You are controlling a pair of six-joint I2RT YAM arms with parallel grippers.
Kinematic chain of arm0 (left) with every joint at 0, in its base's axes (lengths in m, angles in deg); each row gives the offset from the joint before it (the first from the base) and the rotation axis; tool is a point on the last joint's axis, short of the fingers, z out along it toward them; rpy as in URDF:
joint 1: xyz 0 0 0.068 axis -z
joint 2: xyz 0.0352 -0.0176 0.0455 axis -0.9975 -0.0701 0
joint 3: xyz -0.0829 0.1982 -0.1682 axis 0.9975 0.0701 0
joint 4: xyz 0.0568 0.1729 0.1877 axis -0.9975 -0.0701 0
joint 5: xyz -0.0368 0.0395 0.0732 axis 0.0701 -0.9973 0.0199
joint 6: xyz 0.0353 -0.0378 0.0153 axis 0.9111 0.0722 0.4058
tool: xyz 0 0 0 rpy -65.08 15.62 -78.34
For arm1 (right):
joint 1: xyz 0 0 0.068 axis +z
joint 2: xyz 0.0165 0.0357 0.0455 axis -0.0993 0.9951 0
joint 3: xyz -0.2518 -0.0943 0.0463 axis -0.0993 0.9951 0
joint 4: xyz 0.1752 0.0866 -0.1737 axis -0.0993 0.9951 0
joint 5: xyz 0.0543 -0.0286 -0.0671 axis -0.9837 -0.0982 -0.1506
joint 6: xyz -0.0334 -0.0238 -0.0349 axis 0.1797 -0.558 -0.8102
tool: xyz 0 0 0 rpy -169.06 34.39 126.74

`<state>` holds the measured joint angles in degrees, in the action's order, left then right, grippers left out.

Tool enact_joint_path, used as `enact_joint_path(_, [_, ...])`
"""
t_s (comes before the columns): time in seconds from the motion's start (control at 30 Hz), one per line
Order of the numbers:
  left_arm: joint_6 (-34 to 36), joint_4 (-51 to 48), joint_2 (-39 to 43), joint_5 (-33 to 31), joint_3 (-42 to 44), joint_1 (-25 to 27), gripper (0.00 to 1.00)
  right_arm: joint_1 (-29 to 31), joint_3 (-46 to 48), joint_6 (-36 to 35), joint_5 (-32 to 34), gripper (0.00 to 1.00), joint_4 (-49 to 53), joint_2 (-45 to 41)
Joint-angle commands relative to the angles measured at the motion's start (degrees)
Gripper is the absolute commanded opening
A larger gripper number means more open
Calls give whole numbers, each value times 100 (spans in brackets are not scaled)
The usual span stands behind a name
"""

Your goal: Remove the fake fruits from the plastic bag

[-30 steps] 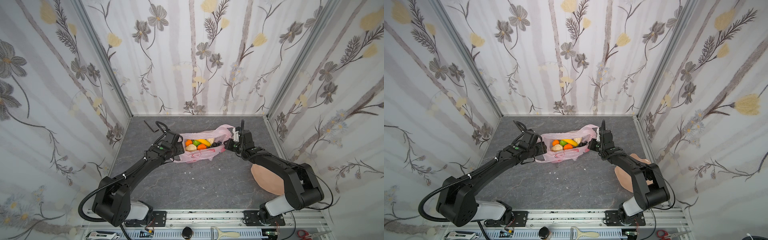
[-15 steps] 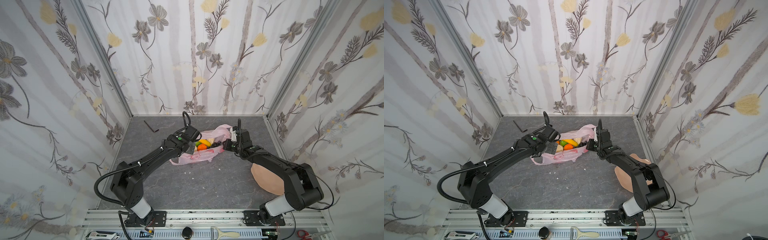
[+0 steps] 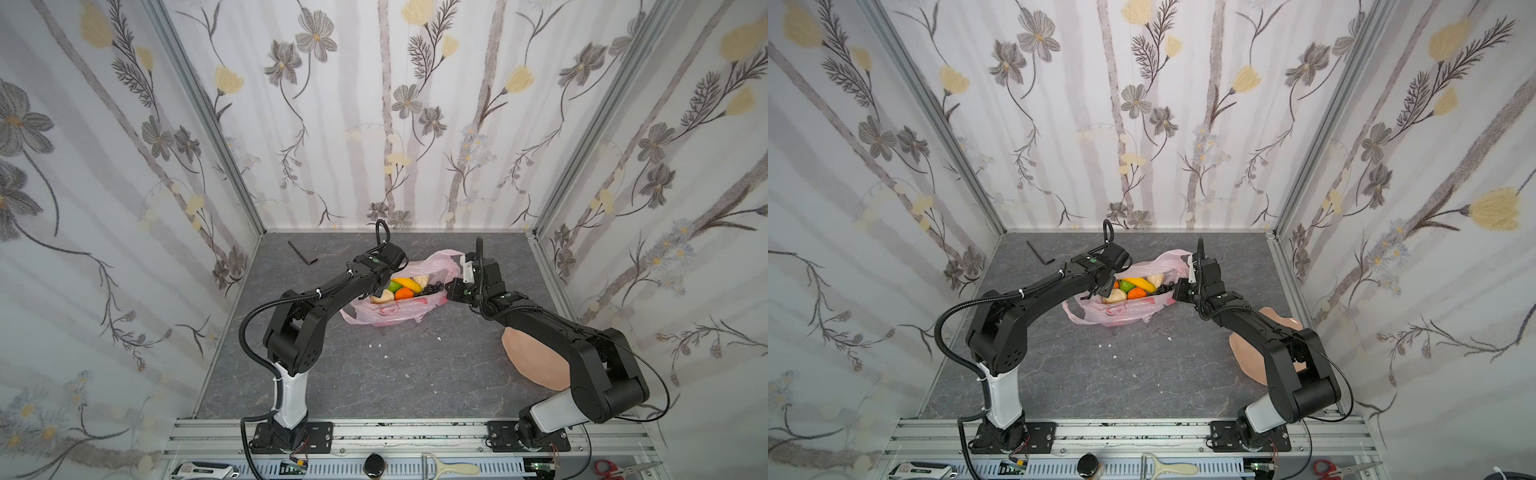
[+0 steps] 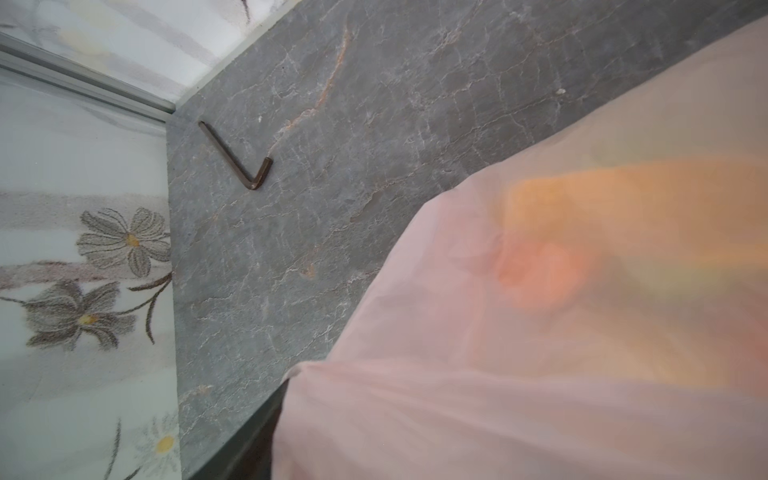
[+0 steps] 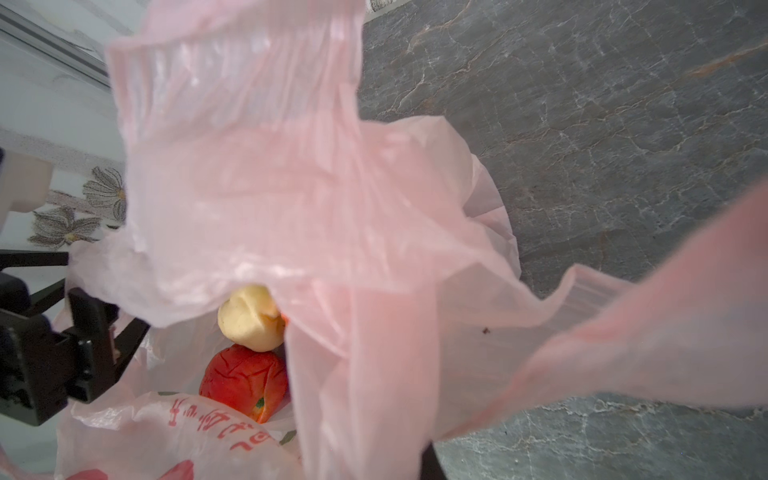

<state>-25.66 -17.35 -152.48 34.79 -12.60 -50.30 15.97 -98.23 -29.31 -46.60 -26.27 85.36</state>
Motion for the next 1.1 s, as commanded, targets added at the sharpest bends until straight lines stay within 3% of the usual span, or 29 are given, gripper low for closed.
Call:
enact_joint_path(0.0, [-47,161,-277,127,-242,-162,66,-11,30,-123,-7,5,-68,-65])
enact_joint_path(0.1, [-213,231,-511,423,-365,-470,43,-59,53,-149,-85,4,-76,-55])
enact_joint_path(0.13, [-284,285,-522,690,-358,-604,27,-101,64,-143,-147,3,-86,-41])
enact_joint_path(0.17, [-363,391,-474,1050,-276,-773,18,-145,74,-149,-182,3,-79,-45])
enact_joint_path(0.27, [-699,922,-8,2049,236,-1305,3,-270,64,-255,-181,2,8,-71])
enact_joint_path(0.47, [-1406,1797,948,3656,1330,-2254,0,-642,71,-416,-272,0,121,60])
enact_joint_path(0.7, [-1257,1882,1084,3915,1333,-2055,0,-393,-69,-478,-424,2,110,234])
enact_joint_path(0.83, [-1137,1849,890,3740,1078,-1822,0,-241,-173,-558,-120,27,353,196])
enact_joint_path(1.0, [-960,1709,624,3380,717,-1673,0,-41,-416,-1046,1049,73,1208,-337])
enact_joint_path(1.07, [-885,1598,517,3233,526,-1619,0,173,-613,-1415,1495,81,1569,-605])
